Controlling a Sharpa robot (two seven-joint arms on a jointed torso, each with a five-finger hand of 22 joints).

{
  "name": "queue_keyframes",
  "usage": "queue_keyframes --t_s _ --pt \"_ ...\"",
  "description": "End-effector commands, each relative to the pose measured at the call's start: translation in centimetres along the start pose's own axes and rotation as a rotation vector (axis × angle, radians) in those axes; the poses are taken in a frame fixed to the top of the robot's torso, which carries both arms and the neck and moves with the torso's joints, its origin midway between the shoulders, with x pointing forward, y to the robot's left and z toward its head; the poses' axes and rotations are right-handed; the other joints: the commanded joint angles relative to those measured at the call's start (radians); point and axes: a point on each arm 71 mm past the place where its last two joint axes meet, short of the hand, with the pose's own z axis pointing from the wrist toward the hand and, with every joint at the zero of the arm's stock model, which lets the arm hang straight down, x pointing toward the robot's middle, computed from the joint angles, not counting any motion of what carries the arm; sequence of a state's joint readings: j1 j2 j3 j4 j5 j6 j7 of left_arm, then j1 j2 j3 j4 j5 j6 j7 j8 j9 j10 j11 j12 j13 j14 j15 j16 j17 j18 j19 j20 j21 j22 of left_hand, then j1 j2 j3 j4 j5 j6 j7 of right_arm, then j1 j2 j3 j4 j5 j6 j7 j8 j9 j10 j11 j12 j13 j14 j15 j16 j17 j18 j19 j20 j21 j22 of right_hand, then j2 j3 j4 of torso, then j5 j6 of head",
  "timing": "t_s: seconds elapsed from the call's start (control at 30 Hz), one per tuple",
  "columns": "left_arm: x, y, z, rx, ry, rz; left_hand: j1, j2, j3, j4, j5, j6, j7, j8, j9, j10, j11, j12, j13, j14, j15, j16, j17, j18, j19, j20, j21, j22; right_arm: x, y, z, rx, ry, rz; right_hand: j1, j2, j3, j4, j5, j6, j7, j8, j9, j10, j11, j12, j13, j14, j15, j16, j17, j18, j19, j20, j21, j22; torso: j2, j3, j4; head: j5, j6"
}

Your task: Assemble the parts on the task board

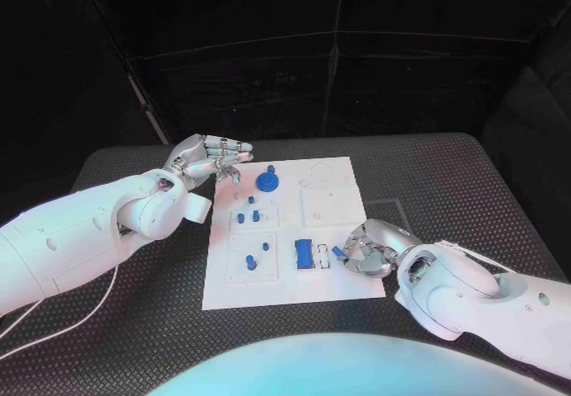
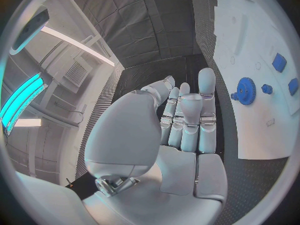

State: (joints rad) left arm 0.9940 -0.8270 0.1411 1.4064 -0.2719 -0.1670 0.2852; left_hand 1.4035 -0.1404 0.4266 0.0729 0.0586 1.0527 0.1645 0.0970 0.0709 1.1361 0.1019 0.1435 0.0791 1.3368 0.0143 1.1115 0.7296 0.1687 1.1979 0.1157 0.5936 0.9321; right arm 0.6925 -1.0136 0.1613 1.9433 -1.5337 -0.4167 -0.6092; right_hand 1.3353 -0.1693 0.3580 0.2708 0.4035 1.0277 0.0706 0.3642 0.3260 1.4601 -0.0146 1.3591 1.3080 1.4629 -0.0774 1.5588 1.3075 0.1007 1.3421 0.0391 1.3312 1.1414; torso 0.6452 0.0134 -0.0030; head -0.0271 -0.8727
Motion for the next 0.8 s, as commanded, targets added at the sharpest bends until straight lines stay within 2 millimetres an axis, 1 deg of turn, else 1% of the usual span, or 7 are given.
queue_keyframes --t_s 0.03,0.13,0.37,0.5,0.63,0.73,0.8 --pt "0.2 -0.2 0.1 0.009 0.013 -0.008 0.0 0.009 -0.004 -0.003 -0.001 -0.004 0.003 0.005 -0.001 -0.006 -0.002 0.004 -0.001 -0.007 0.0 -0.002 -0.001 0.013 -0.004 0.0 -0.006 -0.001 0.2 0.3 0.4 -0.003 -0.002 0.055 -0.01 -0.002 0.007 0.001 -0.005 0.015 -0.006 -0.004 0.001 0.012 0.002 0.003 0.095 0.105 0.002 0.005 0.248 -0.012 0.005 -0.002 0.001 0.001 0.0 -0.0001 0.0005 0.0 0.0" --pt "0.3 -0.2 0.1 0.009 0.014 -0.008 0.0 0.009 -0.004 -0.003 -0.001 -0.004 0.003 0.005 -0.001 -0.006 -0.002 0.004 -0.001 -0.007 0.0 -0.002 -0.001 0.013 -0.004 0.0 -0.006 -0.001 0.4 0.5 0.6 0.0 0.003 0.063 -0.02 -0.005 0.006 0.001 0.002 0.017 -0.006 -0.004 0.002 0.013 0.002 0.005 0.096 0.105 0.003 0.005 0.248 -0.012 0.006 -0.002 0.002 0.002 -0.001 0.0003 0.0022 0.0 0.0" --pt "0.3 -0.2 0.1 0.009 0.013 -0.008 0.0 0.009 -0.004 -0.003 -0.001 -0.004 0.003 0.005 -0.001 -0.006 -0.002 0.004 -0.001 -0.007 0.0 -0.002 -0.001 0.013 -0.004 0.0 -0.006 -0.001 0.8 0.8 1.1 0.001 0.012 0.071 -0.061 -0.008 -0.01 0.009 0.018 0.025 -0.007 -0.004 0.006 0.015 0.002 0.008 0.098 0.105 0.003 0.006 0.25 -0.013 0.007 -0.001 0.004 0.005 0.001 0.0004 -0.0006 0.002 0.0" --pt "0.3 -0.2 0.1 0.009 0.014 -0.008 0.0 0.009 -0.004 -0.003 -0.001 -0.004 0.003 0.005 -0.001 -0.006 -0.002 0.004 -0.001 -0.007 0.0 -0.002 -0.001 0.013 -0.004 0.0 -0.006 -0.001 1.1 1.2 1.3 -0.003 0.021 0.072 -0.1 -0.006 -0.045 0.009 0.077 0.029 -0.008 -0.005 0.011 0.016 0.002 0.009 0.099 0.105 0.003 0.006 0.25 -0.013 0.006 -0.001 0.003 0.005 0.0 0.0003 -0.0025 0.002 0.0" --pt "0.4 -0.2 0.1 0.009 0.016 -0.009 0.0 0.009 -0.004 -0.003 -0.001 -0.004 0.003 0.005 -0.001 -0.006 -0.002 0.004 -0.001 -0.007 0.0 -0.002 -0.001 0.013 -0.004 0.0 -0.006 -0.001 1.3 1.3 1.5 0.0 0.029 0.069 -0.119 -0.001 -0.065 0.011 0.094 0.03 -0.007 -0.006 0.013 0.016 0.002 0.009 0.1 0.105 0.003 0.006 0.25 -0.012 0.006 -0.001 0.003 0.005 0.0 0.0005 -0.0001 0.002 0.0" --pt "0.4 -0.2 0.2 0.009 0.016 -0.009 0.0 0.009 -0.004 -0.003 -0.001 -0.004 0.003 0.005 -0.001 -0.006 -0.002 0.004 -0.001 -0.007 0.0 -0.002 -0.001 0.013 -0.004 0.0 -0.006 -0.001 1.5 1.4 1.7 0.001 0.037 0.064 -0.144 0.004 -0.107 0.01 0.158 0.032 -0.008 -0.008 0.017 0.016 0.002 0.008 0.1 0.105 0.002 0.006 0.25 -0.012 0.005 -0.002 0.002 0.005 0.0 0.0006 0.0005 0.003 0.0" --pt "0.4 -0.2 0.2 0.009 0.016 -0.009 0.0 0.009 -0.004 -0.003 -0.001 -0.004 0.003 0.005 -0.001 -0.006 -0.002 0.004 -0.001 -0.007 0.0 -0.002 -0.001 0.013 -0.004 0.0 -0.006 -0.001 1.6 1.5 1.8 0.003 0.041 0.06 -0.152 0.007 -0.127 0.011 0.176 0.033 -0.008 -0.008 0.019 0.016 0.001 0.007 0.1 0.105 0.003 0.006 0.25 -0.012 0.005 -0.002 0.001 0.004 0.0 0.0006 0.0001 0.004 0.0"
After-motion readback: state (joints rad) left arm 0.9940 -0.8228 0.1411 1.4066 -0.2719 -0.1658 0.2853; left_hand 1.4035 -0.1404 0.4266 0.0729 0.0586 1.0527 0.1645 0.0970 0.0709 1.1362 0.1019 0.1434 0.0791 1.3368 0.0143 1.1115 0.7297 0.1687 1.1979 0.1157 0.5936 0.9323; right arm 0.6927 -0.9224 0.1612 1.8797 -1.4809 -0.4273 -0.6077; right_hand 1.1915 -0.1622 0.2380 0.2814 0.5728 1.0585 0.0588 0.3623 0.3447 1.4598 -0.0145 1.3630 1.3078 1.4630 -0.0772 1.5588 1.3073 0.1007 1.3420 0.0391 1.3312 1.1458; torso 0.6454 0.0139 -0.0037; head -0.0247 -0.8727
